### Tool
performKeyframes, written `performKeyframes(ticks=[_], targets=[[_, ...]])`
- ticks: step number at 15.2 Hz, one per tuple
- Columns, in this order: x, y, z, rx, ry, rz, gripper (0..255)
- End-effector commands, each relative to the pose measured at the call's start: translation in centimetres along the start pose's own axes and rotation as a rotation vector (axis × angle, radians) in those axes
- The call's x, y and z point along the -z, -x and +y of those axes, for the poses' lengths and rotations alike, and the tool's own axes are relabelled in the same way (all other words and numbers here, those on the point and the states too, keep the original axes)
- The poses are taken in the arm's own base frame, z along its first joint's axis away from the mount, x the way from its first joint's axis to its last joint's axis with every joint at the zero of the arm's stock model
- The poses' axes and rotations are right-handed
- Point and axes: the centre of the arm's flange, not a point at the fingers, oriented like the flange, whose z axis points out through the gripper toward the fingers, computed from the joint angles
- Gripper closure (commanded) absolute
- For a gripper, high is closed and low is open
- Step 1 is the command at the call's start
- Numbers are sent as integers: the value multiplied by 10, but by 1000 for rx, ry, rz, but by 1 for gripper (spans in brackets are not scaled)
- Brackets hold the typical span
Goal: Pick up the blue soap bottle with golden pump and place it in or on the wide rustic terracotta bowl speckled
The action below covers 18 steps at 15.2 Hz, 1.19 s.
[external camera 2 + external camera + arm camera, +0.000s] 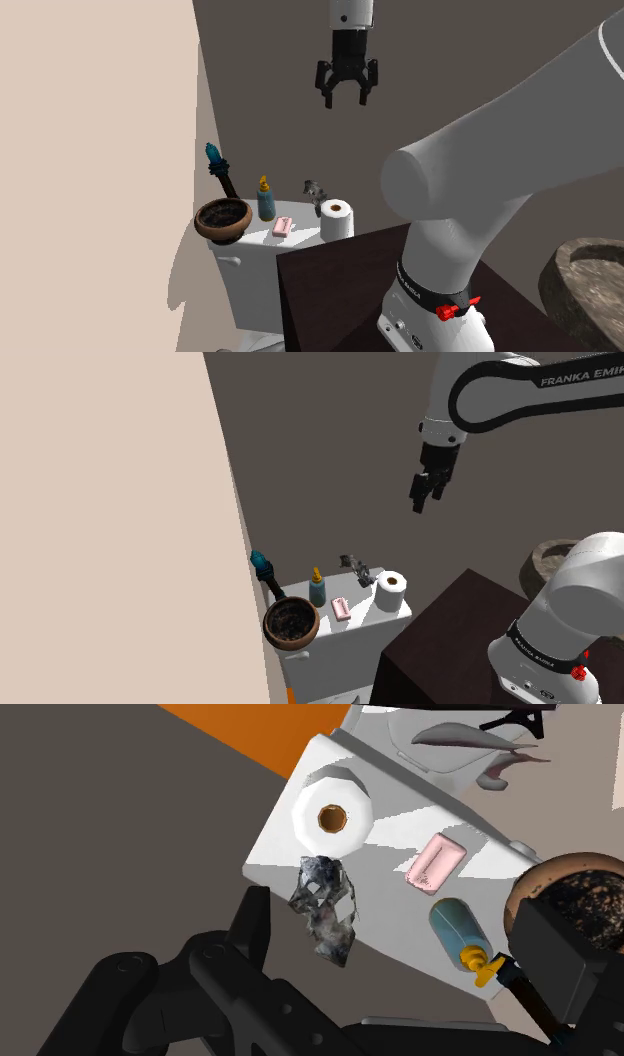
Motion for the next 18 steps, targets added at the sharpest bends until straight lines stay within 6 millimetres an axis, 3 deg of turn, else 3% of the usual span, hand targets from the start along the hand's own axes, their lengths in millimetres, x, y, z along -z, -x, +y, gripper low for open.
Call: performKeyframes(ticks=[1,18], targets=[[-18,-15,-13,-10,1,5,0],[-165,-142,-123,-84,9,27,0]])
